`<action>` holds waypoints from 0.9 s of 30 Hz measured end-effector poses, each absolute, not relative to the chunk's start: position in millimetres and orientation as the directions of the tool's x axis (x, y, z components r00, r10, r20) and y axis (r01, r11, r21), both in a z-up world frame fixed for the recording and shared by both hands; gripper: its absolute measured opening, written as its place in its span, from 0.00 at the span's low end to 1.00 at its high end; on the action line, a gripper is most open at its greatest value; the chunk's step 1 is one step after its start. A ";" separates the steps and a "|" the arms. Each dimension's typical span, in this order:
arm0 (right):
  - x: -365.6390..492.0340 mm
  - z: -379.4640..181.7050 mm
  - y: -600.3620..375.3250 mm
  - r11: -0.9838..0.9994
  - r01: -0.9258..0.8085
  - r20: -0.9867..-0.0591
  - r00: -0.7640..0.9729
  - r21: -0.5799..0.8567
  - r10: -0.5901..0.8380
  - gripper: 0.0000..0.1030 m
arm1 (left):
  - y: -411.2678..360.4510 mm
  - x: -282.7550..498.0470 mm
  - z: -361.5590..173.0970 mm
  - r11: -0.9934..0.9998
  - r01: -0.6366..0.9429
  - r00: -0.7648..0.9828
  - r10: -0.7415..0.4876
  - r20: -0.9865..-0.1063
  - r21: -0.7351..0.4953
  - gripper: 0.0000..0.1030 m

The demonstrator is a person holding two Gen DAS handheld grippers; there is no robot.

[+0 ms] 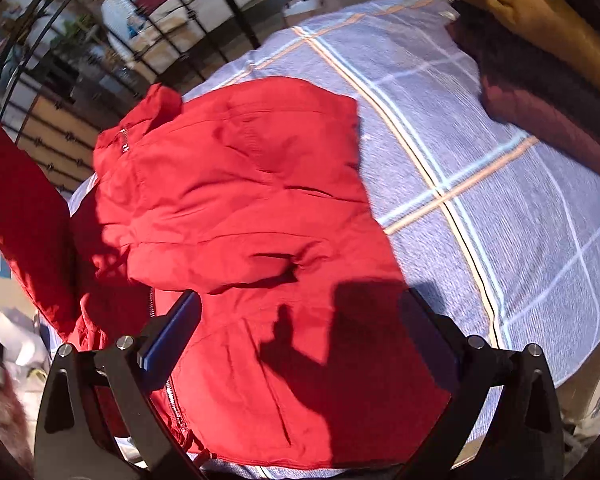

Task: Fold large clothes

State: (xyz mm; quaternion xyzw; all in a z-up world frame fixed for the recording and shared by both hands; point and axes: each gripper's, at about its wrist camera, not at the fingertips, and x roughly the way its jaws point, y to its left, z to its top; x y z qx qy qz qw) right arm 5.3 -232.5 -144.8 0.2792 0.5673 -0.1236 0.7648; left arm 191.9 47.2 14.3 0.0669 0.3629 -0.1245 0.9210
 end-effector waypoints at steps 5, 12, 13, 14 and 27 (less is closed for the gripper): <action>-4.4 -156.2 -243.8 0.801 0.529 -0.947 0.289 0.279 0.139 0.95 | -9.2 161.4 -80.6 0.846 0.468 0.597 -0.089 -0.798 0.256 0.13; 25.0 -151.7 -237.6 0.830 0.450 -0.929 0.311 0.329 0.200 0.95 | -25.2 116.7 -155.8 0.618 0.632 0.550 0.066 -0.832 0.467 0.15; 32.7 -147.9 -237.2 0.833 0.434 -0.922 0.325 0.344 0.212 0.95 | -22.4 109.7 -156.1 0.609 0.640 0.550 0.064 -0.833 0.468 0.16; 39.5 -144.5 -237.8 0.834 0.420 -0.914 0.341 0.358 0.220 0.95 | -20.6 102.5 -155.4 0.603 0.648 0.545 0.060 -0.836 0.465 0.16; 123.9 -131.6 -205.3 0.635 0.189 -0.656 0.347 0.749 0.671 0.91 | -75.5 60.8 -103.7 0.664 0.618 0.585 -0.029 -0.811 0.422 0.95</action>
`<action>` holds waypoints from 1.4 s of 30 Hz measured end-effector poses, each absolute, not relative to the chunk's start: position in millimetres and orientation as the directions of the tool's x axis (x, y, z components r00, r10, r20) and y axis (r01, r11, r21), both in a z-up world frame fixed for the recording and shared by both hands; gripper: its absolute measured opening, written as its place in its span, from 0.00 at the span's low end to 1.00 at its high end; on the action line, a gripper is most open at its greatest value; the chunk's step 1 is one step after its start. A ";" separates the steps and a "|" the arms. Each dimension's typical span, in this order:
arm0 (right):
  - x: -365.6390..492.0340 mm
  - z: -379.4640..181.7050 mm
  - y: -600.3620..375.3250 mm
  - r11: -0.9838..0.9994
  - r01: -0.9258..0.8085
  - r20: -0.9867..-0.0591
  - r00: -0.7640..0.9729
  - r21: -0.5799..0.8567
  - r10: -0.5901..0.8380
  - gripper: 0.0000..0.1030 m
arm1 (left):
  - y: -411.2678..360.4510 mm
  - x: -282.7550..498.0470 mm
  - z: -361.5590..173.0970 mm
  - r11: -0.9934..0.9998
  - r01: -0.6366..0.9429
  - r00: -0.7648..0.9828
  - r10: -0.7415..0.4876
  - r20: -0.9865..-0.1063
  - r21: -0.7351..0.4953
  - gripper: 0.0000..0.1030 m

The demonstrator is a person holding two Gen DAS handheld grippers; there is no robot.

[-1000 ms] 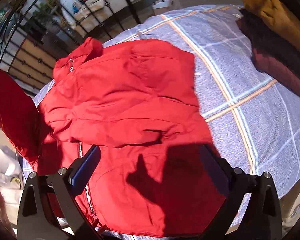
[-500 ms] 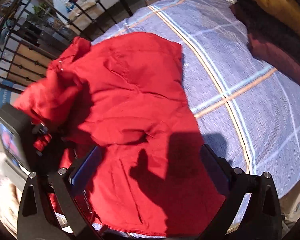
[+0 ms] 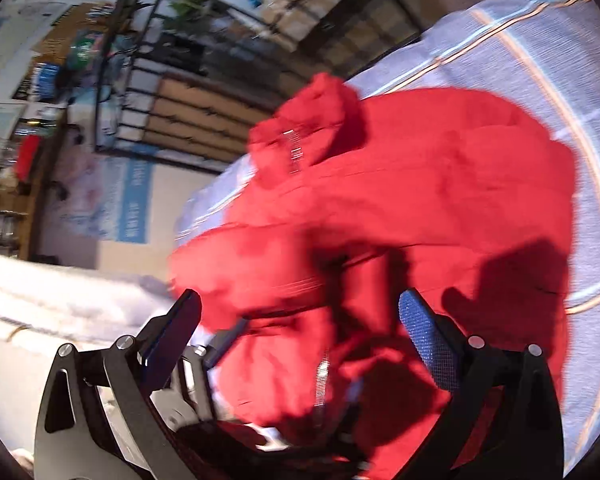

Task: Fold large clothes

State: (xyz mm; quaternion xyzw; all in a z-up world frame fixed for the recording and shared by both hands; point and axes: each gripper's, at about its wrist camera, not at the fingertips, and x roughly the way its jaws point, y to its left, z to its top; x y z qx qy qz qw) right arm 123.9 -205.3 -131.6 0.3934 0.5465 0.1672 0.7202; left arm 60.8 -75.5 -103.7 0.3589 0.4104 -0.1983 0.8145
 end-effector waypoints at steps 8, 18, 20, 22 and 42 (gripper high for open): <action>140.9 -161.5 -198.9 0.750 0.198 -0.774 0.216 0.631 0.595 0.84 | -34.5 54.4 -101.0 0.687 0.587 0.580 0.012 -0.815 0.428 0.95; 177.5 -156.5 -171.8 0.772 0.125 -0.764 0.308 0.623 0.567 0.12 | 77.8 89.5 -89.5 0.871 0.303 0.526 0.187 -0.830 0.387 0.95; 190.7 -133.5 -179.3 0.800 0.104 -0.770 0.368 0.591 0.521 0.11 | 91.6 100.9 -78.2 0.887 0.265 0.555 0.179 -0.812 0.377 0.95; 209.2 -125.2 -188.7 0.803 0.126 -0.773 0.392 0.582 0.499 0.11 | 104.1 110.9 -69.2 0.899 0.249 0.571 0.164 -0.804 0.361 0.95; 169.3 -109.3 -109.7 0.937 -0.219 -0.874 0.351 0.272 0.336 0.67 | 101.1 223.7 -121.6 0.927 0.229 0.400 0.188 -0.897 0.296 0.91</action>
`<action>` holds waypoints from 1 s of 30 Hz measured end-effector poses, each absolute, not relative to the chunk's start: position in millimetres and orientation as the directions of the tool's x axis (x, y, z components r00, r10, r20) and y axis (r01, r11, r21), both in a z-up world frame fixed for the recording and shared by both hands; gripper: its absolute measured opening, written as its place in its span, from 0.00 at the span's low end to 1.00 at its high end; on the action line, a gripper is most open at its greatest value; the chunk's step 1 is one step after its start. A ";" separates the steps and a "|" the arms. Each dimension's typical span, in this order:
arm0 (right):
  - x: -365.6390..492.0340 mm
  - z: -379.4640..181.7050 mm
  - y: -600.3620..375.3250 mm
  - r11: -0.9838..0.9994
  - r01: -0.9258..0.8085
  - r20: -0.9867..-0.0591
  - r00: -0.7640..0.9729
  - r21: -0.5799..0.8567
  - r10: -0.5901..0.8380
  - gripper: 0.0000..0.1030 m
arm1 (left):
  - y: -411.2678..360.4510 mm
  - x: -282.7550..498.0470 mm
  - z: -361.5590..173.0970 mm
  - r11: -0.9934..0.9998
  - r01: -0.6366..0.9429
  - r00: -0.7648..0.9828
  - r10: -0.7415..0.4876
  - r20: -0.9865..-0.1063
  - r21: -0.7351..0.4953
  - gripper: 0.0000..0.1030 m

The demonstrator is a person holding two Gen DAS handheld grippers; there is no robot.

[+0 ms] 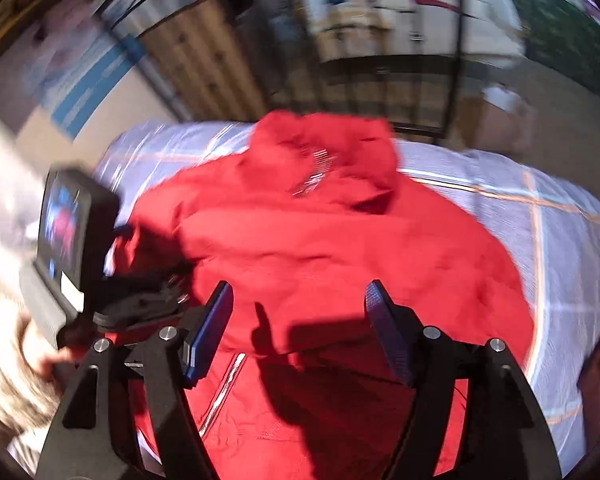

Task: Fold large clothes

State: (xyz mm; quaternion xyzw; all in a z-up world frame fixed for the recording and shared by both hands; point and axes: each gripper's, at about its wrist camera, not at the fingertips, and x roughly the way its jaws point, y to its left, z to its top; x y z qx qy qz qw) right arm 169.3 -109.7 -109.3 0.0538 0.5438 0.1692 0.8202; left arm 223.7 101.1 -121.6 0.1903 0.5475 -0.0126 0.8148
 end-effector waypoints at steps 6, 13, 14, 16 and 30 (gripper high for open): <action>212.4 -183.2 -90.5 0.971 -0.207 -0.965 0.208 0.118 0.162 0.67 | 102.7 235.4 -137.9 0.925 0.254 0.358 0.182 -0.916 0.283 0.96; 237.9 -226.8 -78.8 0.973 -0.229 -0.991 0.119 0.035 0.063 0.68 | 94.6 254.1 -166.6 0.913 0.282 0.294 0.211 -0.932 0.296 0.96; 238.2 -231.0 -75.8 0.972 -0.235 -0.993 0.111 0.018 0.045 0.68 | 95.0 256.5 -170.3 0.916 0.280 0.281 0.209 -0.937 0.288 0.96; 238.2 -237.5 -69.5 0.967 -0.253 -0.994 0.105 -0.025 0.002 0.68 | 96.3 258.8 -175.1 0.918 0.281 0.266 0.205 -0.942 0.280 0.96; 139.8 -154.9 -155.5 0.972 -0.118 -0.922 0.311 0.203 0.230 0.89 | 173.4 179.8 -90.3 0.968 0.215 0.416 0.028 -0.909 0.128 0.95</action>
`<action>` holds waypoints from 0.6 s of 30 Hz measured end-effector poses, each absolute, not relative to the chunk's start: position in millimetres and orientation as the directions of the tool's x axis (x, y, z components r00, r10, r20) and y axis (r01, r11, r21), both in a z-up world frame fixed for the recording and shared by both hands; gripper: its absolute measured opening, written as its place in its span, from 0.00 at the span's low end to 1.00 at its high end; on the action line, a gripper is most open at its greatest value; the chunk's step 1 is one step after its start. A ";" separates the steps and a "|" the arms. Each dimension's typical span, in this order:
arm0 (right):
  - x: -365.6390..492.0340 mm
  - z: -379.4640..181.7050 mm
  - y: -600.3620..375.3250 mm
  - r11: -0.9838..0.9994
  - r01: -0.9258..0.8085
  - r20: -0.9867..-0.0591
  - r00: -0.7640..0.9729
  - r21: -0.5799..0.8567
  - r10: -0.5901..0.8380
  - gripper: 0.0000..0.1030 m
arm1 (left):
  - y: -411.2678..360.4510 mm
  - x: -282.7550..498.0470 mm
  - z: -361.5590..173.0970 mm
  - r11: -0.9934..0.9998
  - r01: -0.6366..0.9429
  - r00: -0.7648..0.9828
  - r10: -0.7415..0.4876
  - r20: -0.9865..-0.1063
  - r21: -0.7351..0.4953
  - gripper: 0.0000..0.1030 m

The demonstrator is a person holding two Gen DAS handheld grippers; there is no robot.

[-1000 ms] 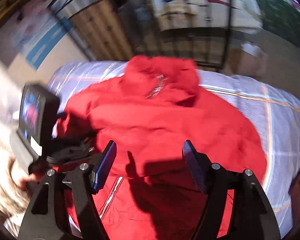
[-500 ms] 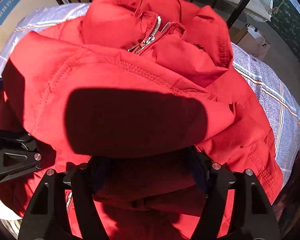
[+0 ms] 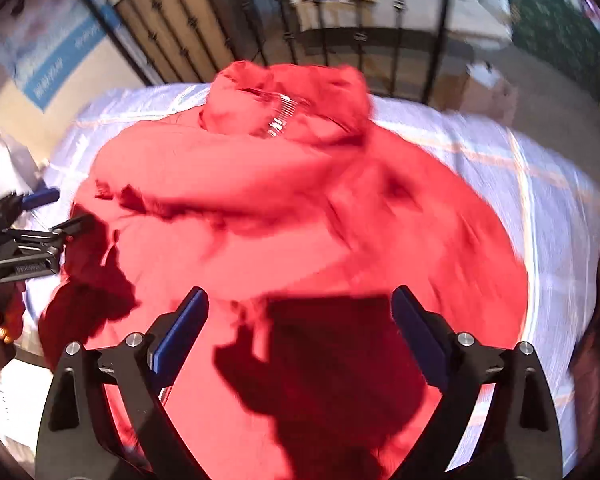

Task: Fold large clothes

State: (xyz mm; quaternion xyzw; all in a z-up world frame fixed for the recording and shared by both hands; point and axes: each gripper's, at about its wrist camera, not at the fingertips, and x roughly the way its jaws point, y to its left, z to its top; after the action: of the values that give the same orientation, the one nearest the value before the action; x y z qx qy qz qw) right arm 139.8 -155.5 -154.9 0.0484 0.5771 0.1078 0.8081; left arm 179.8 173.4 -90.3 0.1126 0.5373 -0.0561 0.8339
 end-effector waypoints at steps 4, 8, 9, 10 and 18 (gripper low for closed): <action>83.9 -166.9 -212.2 0.969 0.045 -0.942 0.246 0.244 0.226 0.89 | 220.4 142.4 -96.1 0.978 0.189 0.352 0.012 -0.936 0.084 0.95; 37.3 -193.2 -261.9 0.945 0.177 -0.956 0.153 0.276 0.251 0.89 | 265.0 109.0 -119.6 0.984 0.154 0.264 0.043 -0.964 0.086 0.94; 25.9 -198.2 -266.4 0.945 0.181 -0.959 0.130 0.273 0.252 0.89 | 271.0 101.6 -124.1 0.982 0.160 0.254 0.060 -0.965 0.103 0.94; 17.2 -201.3 -267.9 0.950 0.177 -0.964 0.114 0.259 0.241 0.89 | 274.0 95.5 -128.1 0.981 0.167 0.246 0.061 -0.967 0.104 0.94; -14.4 -212.0 -261.0 0.942 0.171 -0.958 0.062 0.288 0.282 0.89 | 266.6 71.6 -154.1 0.974 0.222 0.170 0.001 -0.985 0.039 0.94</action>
State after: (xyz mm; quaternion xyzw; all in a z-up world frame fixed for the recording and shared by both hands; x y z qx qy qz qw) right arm -14.4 -261.0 -212.0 0.1656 0.6837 0.0389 0.7096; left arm 71.6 266.6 -154.1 0.0870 0.6399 -0.0729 0.7600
